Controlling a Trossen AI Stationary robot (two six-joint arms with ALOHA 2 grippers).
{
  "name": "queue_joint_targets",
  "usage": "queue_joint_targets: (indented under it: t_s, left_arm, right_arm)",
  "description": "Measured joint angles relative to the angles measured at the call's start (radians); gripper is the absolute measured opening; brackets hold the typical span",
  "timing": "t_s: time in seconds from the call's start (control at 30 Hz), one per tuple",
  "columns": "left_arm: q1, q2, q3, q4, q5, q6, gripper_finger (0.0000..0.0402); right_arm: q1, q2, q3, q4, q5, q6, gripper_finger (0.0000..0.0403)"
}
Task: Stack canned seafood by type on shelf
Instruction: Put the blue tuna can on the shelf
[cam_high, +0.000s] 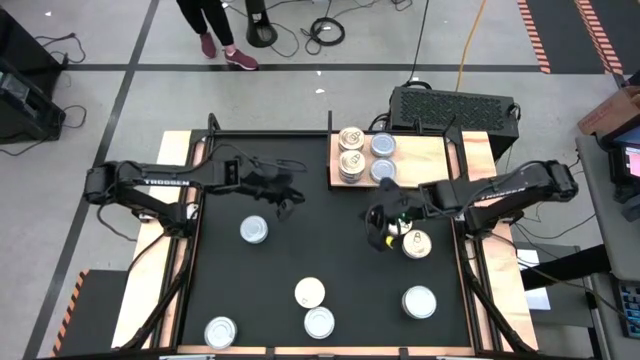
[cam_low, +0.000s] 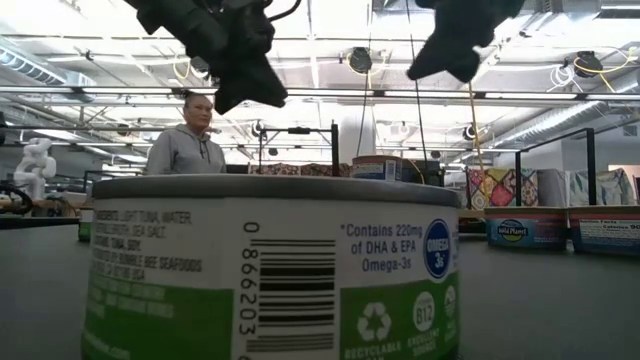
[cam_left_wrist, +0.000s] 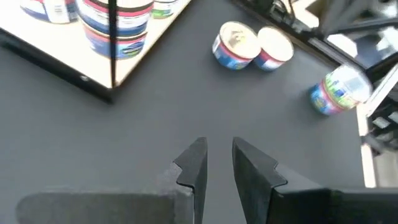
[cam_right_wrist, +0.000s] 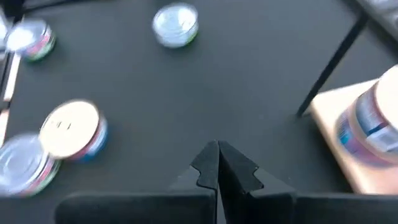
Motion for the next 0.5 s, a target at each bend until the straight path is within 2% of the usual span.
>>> queue_joint_targets:
  t_s: [0.3, 0.5]
  left_arm:
    - [-0.141, 0.007, 0.0, 0.051, -0.007, -0.155, 0.0077]
    - [-0.294, 0.007, 0.001, 0.044, -0.122, -0.216, 0.0077]
  right_arm:
    - [0.198, 0.0, 0.0, -0.088, 0.007, 0.152, 0.0]
    - [0.325, 0.001, 0.0, -0.085, 0.082, 0.273, 0.0]
